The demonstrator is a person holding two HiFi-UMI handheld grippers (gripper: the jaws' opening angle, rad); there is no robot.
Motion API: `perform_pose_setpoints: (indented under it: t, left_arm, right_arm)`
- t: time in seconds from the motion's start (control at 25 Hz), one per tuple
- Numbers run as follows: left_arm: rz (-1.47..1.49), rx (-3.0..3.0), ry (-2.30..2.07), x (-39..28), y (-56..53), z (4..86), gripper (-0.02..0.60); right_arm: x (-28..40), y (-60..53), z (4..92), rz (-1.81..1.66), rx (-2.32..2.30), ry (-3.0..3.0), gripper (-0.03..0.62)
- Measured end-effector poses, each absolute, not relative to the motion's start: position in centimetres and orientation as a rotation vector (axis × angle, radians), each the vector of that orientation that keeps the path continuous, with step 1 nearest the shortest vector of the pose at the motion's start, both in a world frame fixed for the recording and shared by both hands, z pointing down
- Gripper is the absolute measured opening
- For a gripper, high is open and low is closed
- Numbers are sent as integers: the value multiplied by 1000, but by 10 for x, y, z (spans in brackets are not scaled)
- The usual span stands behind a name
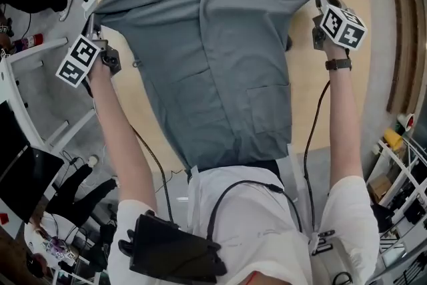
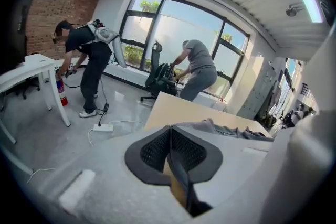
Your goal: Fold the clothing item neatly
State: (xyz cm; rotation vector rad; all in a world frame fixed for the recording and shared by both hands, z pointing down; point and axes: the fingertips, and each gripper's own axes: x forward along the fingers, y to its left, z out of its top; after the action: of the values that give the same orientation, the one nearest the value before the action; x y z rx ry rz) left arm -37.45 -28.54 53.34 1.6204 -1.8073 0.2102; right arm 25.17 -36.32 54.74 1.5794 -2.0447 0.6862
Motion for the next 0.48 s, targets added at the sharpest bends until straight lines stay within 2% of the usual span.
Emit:
perform_pose_setpoints:
  t: [0.2, 0.4, 0.48]
  left_arm:
    - [285, 1498, -1870, -418, -255, 559, 12]
    - [439, 1398, -1854, -425, -227, 599, 19]
    - [453, 1434, -1849, -416, -228, 590, 97]
  right_arm:
    - [289, -340, 577, 736, 1632, -1906, 11]
    - [286, -324, 619, 723, 1542, -1797, 15]
    - [269, -325, 614, 697, 1482, -1837, 83]
